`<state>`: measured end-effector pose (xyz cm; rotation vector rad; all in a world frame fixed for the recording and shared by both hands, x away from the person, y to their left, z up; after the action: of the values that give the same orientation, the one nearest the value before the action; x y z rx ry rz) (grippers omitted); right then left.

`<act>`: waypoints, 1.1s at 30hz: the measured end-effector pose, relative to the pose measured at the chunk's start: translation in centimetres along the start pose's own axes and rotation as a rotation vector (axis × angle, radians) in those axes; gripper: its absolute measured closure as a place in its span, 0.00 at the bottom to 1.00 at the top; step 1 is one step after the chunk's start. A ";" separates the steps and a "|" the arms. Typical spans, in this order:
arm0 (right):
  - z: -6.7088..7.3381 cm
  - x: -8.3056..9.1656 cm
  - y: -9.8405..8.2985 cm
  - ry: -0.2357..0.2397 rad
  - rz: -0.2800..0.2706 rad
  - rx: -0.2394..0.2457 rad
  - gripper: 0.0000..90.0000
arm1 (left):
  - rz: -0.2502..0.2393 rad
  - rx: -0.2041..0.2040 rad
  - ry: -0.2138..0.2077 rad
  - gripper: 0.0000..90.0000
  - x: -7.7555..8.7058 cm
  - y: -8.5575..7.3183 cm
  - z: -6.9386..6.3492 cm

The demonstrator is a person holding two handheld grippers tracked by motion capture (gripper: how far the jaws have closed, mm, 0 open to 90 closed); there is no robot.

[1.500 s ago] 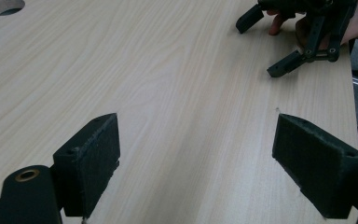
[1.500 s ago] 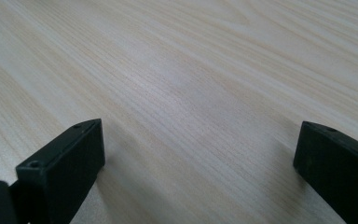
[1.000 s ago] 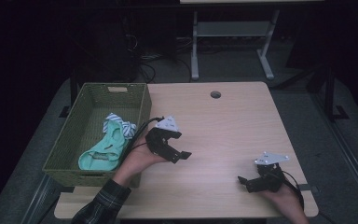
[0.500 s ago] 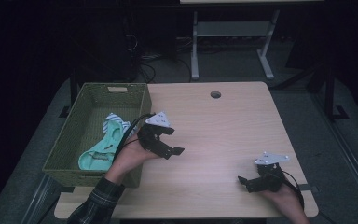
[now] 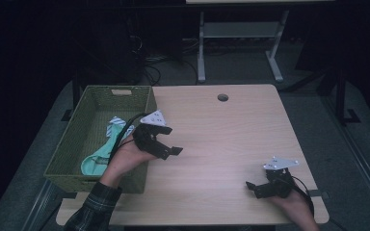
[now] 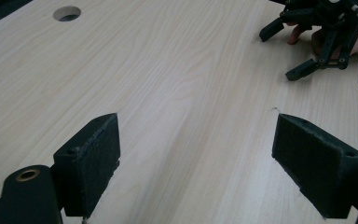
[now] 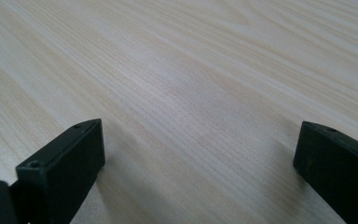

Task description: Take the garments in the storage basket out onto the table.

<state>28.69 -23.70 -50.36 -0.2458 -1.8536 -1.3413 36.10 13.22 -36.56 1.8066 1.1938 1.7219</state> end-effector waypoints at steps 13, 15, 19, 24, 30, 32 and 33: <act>0.0 0.0 0.0 0.000 0.000 0.000 0.02 | -0.005 0.036 0.048 0.16 1.8 -1.1 1.0; 0.0 0.0 0.0 -0.001 0.000 -0.001 0.02 | -0.010 0.037 0.053 0.16 2.2 -1.1 1.1; 0.0 0.0 0.0 -0.001 0.000 -0.001 0.02 | -0.023 0.039 0.061 0.16 2.8 -1.1 1.2; 0.0 0.0 0.0 -0.001 0.000 -0.001 0.02 | -0.027 0.046 0.065 0.16 3.5 -1.3 1.5; 0.0 0.0 0.0 -0.002 0.000 -0.003 0.02 | -0.040 0.062 0.098 0.16 4.9 -1.7 1.7; 0.0 0.0 0.0 -0.002 -0.001 -0.003 0.02 | -0.050 0.071 0.112 0.16 5.4 -1.8 1.9; 0.0 0.0 0.0 -0.002 0.000 -0.003 0.02 | -0.057 0.073 0.117 0.16 5.7 -1.9 1.9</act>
<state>28.71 -23.72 -50.36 -0.2491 -1.8532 -1.3449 36.70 19.26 -34.81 1.7149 1.3586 1.7949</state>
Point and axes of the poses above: each handheld gripper's, and its own axes: x roughly backward along the jaws, y roughly out of its top, z roughly to its left, the point moved 3 cm from there along -x, roughly forward along the jaws, and after that the axes turned 11 degrees about -y, right-handed, at the moved point
